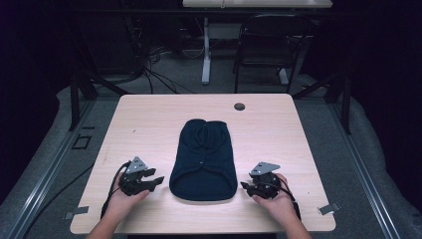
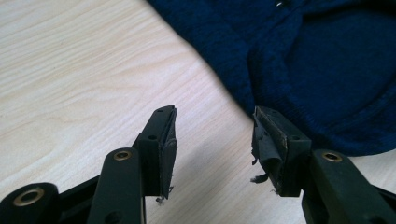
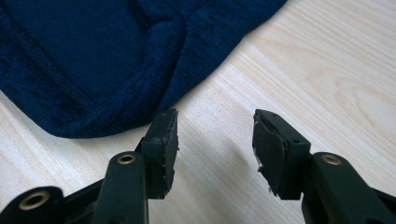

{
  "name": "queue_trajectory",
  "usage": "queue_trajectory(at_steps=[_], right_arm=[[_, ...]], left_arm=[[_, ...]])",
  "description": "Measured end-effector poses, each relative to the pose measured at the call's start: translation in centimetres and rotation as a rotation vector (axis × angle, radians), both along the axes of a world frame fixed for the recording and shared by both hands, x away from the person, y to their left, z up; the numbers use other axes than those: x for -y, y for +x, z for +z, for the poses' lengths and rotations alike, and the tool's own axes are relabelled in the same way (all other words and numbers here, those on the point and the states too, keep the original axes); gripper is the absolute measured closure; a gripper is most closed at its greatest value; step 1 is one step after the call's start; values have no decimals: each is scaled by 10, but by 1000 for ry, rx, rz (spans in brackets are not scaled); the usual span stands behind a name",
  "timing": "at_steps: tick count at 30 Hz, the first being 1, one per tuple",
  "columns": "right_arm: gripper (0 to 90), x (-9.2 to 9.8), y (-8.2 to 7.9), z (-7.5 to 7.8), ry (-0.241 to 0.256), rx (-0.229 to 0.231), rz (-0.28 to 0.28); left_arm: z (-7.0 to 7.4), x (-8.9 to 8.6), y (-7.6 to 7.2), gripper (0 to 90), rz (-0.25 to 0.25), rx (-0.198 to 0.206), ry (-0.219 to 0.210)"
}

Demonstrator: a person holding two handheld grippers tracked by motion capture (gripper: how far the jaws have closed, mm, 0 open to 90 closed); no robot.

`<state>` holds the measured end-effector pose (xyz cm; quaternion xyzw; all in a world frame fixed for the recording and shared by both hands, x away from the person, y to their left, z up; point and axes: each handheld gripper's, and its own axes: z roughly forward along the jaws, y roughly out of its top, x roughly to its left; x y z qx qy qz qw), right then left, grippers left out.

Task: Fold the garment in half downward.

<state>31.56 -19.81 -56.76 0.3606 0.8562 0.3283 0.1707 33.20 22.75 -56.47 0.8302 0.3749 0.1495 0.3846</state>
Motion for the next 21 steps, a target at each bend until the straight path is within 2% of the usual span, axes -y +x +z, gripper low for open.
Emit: queue_trajectory(at_steps=[4, 7, 8, 9, 12, 14, 17, 21], right_arm=[[518, -1, 5, 5, -21, -2, 9], [538, -3, 9, 10, -13, -8, 17], [540, -4, 13, 13, -9, -15, 19], [540, -4, 13, 13, -9, -15, 19], [553, -8, 20, 18, -27, -14, 31], [554, -13, 26, 21, -43, -20, 52], [554, -18, 34, 24, -66, -25, 63], [556, -23, 42, 26, -77, -30, 78]], left_arm=[[2, 1, 6, 504, -1, -13, -5], [4, 1, 13, 514, 5, -48, -66], [5, 1, 16, 551, -3, -54, -76], [7, 2, 18, 551, -9, -54, -77], [11, 6, 25, 550, -16, -40, -59], [14, 12, 32, 550, -24, -43, -40], [15, 16, 37, 551, -29, -48, -34], [19, 26, 47, 559, -46, -49, -6]])
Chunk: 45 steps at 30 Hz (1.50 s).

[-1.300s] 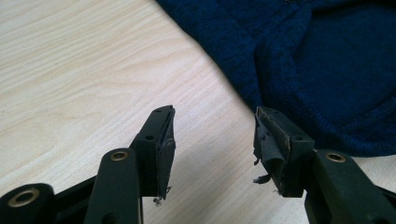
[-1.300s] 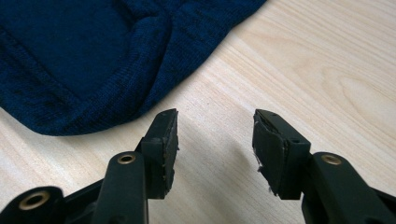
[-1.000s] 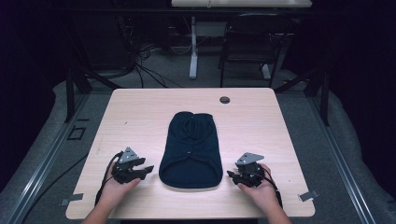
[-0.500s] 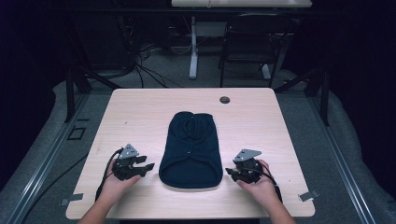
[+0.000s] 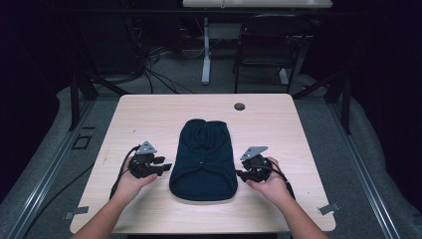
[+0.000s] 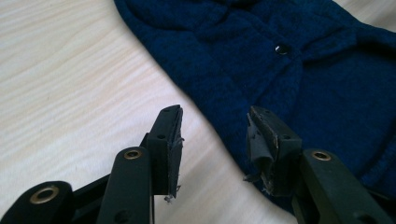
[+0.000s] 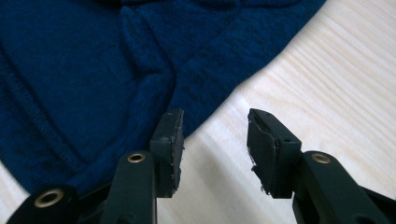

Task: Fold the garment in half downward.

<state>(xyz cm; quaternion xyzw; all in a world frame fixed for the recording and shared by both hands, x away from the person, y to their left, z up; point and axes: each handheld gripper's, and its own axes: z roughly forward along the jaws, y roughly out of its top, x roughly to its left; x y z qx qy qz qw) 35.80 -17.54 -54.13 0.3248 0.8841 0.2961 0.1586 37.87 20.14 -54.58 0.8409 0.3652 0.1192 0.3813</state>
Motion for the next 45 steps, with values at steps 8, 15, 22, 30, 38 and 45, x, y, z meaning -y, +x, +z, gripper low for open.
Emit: queue_trajectory(at_steps=[8, 15, 22, 30, 38, 45], right_arm=[[568, -13, 22, 3, -10, -4, 13], [597, -29, 43, -1, -19, -14, 53], [623, -44, 53, -8, -58, -10, 95], [685, -51, 50, -18, -114, -19, 152], [698, -47, 38, -19, -97, -34, 189], [697, -44, 22, -20, -79, -35, 220]], left_arm=[[1, 28, 20, 572, -56, 8, 79], [-3, 54, 36, 612, -114, 15, 143], [-14, 63, 40, 623, -149, 7, 191], [-20, 62, 38, 634, -177, 15, 212], [-22, 59, 24, 650, -205, 23, 203], [-25, 53, 5, 650, -210, 36, 176]])
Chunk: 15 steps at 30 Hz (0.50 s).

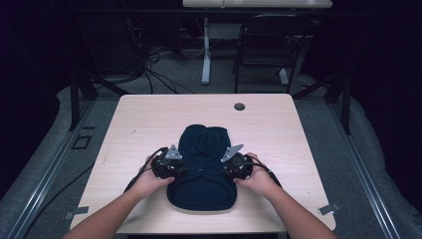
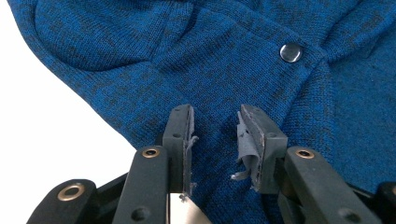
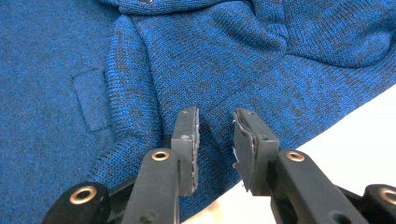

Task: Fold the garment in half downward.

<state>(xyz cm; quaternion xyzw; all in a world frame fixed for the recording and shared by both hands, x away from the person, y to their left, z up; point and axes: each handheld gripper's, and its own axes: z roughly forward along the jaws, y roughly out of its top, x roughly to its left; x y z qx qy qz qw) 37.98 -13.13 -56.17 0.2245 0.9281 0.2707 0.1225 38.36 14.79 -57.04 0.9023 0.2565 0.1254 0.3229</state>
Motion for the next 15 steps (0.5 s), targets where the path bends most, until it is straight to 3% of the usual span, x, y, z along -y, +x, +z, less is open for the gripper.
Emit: queue_trajectory(at_steps=[8, 15], right_arm=[[695, 2, -12, 0, 8, -9, 13], [697, -3, -17, 1, -15, -8, 9]], left_arm=[[-2, -5, -16, 645, -3, -13, -29], [-1, -6, -17, 644, -4, -29, -32]])
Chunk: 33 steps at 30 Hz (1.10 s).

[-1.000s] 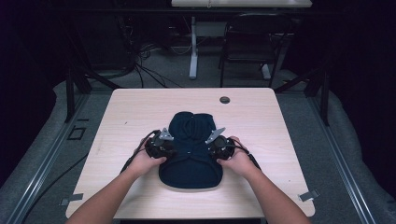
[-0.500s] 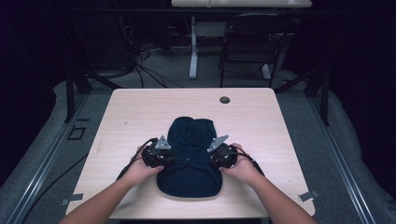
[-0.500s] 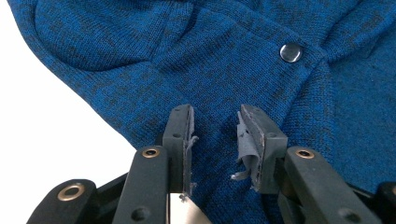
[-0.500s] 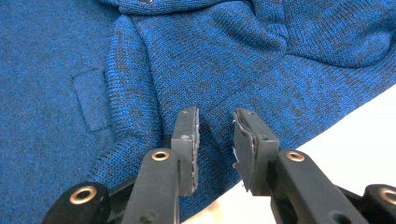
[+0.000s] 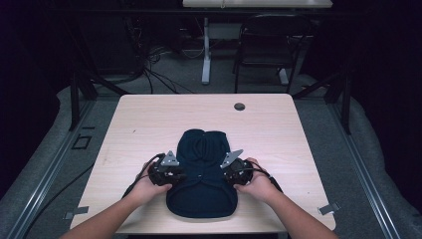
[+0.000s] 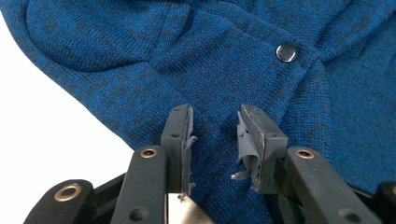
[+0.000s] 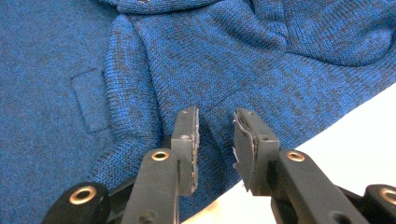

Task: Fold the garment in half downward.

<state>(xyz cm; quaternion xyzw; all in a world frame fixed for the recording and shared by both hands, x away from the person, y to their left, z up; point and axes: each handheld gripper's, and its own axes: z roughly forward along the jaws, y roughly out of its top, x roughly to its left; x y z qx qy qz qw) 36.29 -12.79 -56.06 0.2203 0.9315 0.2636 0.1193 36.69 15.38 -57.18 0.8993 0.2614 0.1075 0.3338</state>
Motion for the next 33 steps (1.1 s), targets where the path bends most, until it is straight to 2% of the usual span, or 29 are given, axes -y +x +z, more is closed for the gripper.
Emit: queue_trajectory(at_steps=[4, 9, 10, 11, 12, 14, 15, 17, 18, 19, 21, 22, 23, 25, 28, 33], right_arm=[[697, -2, -4, 1, -23, 7, 20], [695, -1, -4, 1, -8, -10, 17], [682, -2, -4, 1, -13, -14, 16], [658, -3, -4, 5, -35, -12, 17], [657, -4, -4, 8, -38, -6, 22], [658, -5, -4, 11, -38, 1, 28], [661, -6, -1, 20, -42, 14, 44], [663, -8, 3, 28, -33, 14, 43], [664, -9, 5, 32, -37, 23, 43], [664, -9, 8, 35, -36, 28, 38], [663, -10, 15, 42, -34, 27, 34], [667, -10, 19, 45, -28, 31, 30], [673, -10, 23, 48, -28, 33, 26], [676, -10, 31, 54, -21, 33, 22], [685, -12, 39, 59, -18, 38, 18], [694, -17, 65, 67, -33, 46, -2]], left_arm=[[0, 0, -2, 644, -6, -5, 1], [1, 0, -4, 639, -12, -13, 5], [4, 0, -3, 639, -6, -27, 1], [9, -1, 0, 625, 3, -15, -1], [9, -1, 0, 621, 3, -15, -1], [19, -2, 7, 615, -3, -4, -3], [28, -1, 12, 613, 2, 13, -8], [39, 0, 19, 613, 5, 22, -20], [39, 0, 19, 613, 5, 22, -20], [48, 1, 27, 613, 12, 27, -34], [52, 2, 31, 614, 14, 30, -34], [59, 4, 39, 614, 12, 34, -40], [59, 4, 39, 617, 12, 34, -40], [66, 7, 51, 623, 16, 28, -45], [68, 9, 58, 634, 22, 32, -49], [71, 12, 77, 641, 39, 33, -54]])
